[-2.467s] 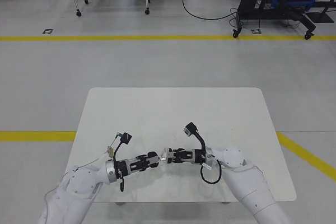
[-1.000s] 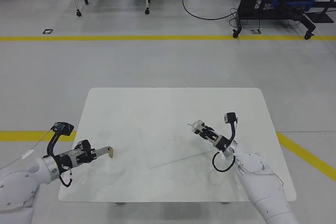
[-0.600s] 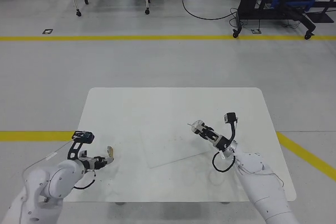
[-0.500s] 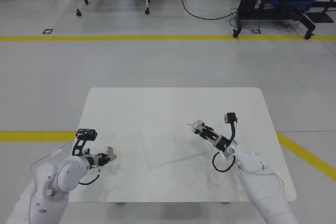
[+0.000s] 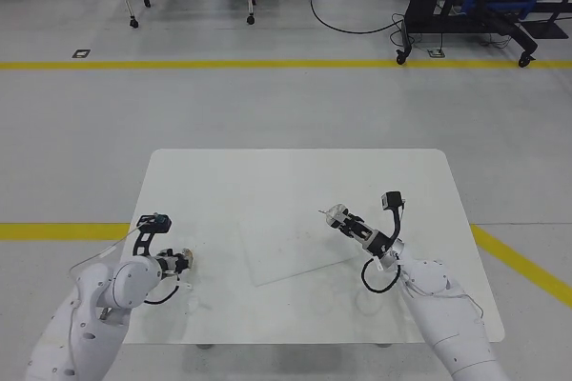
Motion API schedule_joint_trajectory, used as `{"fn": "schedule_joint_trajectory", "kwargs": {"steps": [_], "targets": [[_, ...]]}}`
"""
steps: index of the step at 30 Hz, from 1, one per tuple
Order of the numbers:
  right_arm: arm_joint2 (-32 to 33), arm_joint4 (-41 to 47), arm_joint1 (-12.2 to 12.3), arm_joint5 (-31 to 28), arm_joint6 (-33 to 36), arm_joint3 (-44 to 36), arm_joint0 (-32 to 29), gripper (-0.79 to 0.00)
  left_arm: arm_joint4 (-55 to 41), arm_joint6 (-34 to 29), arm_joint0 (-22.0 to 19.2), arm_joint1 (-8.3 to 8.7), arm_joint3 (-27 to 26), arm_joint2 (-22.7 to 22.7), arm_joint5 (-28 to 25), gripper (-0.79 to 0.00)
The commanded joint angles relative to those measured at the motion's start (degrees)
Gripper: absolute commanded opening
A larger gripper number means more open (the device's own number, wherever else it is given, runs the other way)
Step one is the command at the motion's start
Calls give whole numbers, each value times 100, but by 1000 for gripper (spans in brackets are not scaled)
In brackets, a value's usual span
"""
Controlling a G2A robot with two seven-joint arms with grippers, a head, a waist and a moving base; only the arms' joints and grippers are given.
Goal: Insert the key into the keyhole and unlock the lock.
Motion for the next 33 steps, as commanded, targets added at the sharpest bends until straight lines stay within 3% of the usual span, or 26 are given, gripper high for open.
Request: {"fn": "schedule_joint_trajectory", "kwargs": {"steps": [1, 6, 13, 16, 33], "targets": [[0, 0, 0, 0, 0, 0, 0, -785, -2, 23, 2, 2, -17, -23, -8, -431], [0, 0, 0, 0, 0, 0, 0, -785, -36, 35, 33, 8, -136, -96, -14, -456], [0, 0, 0, 0, 0, 0, 0, -785, 8, 29, 12, -1, -201, -39, -8, -625], [0, 0, 0, 0, 0, 0, 0, -785, -18, 40, -93, -19, -73, 41, -46, -785], [0, 0, 0, 0, 0, 0, 0, -785, 19, -96, -298, -19, 199, 103, -408, -785]]}}
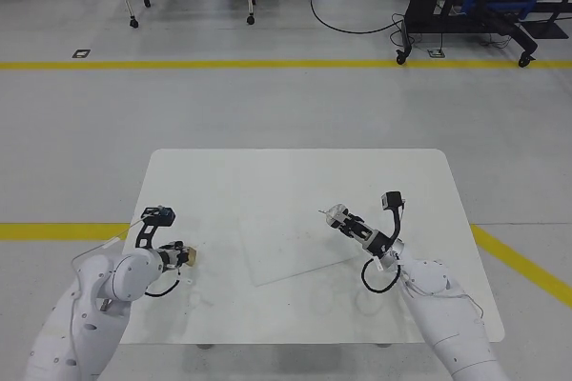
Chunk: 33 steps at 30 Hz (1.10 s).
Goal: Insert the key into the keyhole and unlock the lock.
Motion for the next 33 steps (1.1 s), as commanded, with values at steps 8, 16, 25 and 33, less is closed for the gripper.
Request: {"fn": "schedule_joint_trajectory", "kwargs": {"steps": [8, 16, 25, 33], "targets": [[0, 0, 0, 0, 0, 0, 0, -785, 211, 81, -37, 10, 67, -5, -29, -785], [0, 0, 0, 0, 0, 0, 0, -785, -2, 370, 36, 20, 101, -191, -165, -785], [0, 0, 0, 0, 0, 0, 0, -785, -2439, 722, 215, 7, 61, -665, -1733, -785], [0, 0, 0, 0, 0, 0, 0, -785, -4055, 222, -541, -146, 192, 192, -2342, -785]]}}
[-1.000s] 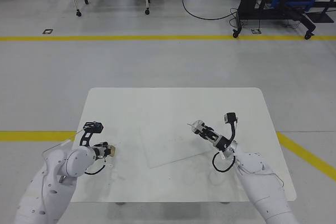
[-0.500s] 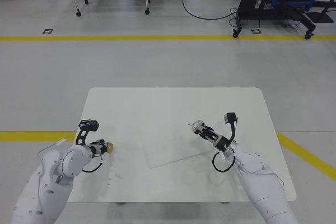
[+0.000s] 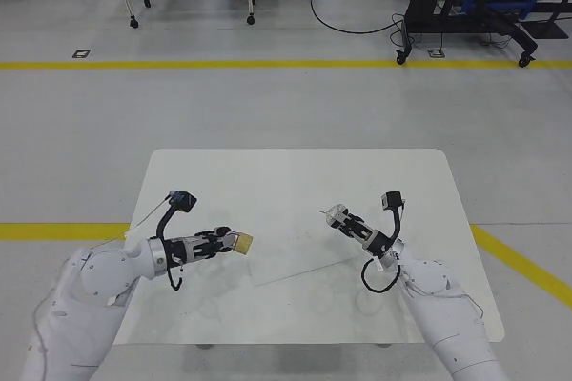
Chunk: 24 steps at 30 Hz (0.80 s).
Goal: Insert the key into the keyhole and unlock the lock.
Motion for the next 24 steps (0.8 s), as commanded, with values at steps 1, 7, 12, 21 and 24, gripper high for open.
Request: {"fn": "schedule_joint_trajectory", "kwargs": {"steps": [1, 7, 12, 21, 24], "targets": [[0, 0, 0, 0, 0, 0, 0, -785, -61, -90, -271, -47, 38, 328, 123, -785], [0, 0, 0, 0, 0, 0, 0, -785, 28, -128, -346, -52, 11, 392, 168, -785], [0, 0, 0, 0, 0, 0, 0, -785, 120, 24, -273, -48, 38, 377, 216, -785], [-447, 671, -265, 360, -949, 313, 422, -785, -614, 1370, -137, -164, 455, 584, -681, -785], [-668, 871, -375, 407, -1096, 484, 546, -785, -997, 1634, -315, -246, 706, 804, -1107, -785]]}}
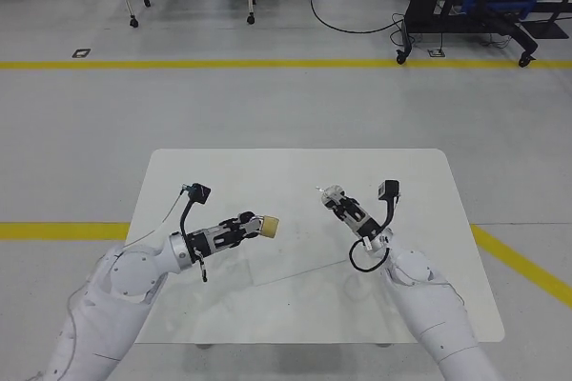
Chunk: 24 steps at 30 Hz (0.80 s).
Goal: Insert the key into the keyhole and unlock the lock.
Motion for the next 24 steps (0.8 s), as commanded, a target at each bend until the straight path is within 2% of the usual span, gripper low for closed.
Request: {"fn": "schedule_joint_trajectory", "kwargs": {"steps": [1, 10, 16, 24], "targets": [[-108, 227, -61, -4, 17, 87, 66, -785, -236, 71, -148, -50, 202, 160, -253, -785], [-460, 1064, -283, -232, 438, 298, 190, -785, -180, 470, -656, -268, 796, 841, -627, -785], [-481, 1642, -354, -380, 938, 319, 191, -785, -118, 478, -749, -306, 959, 931, -679, -785], [-418, 2543, -393, -117, 1966, 240, 98, -785, -115, 467, -713, -315, 1024, 931, -664, -785]]}}
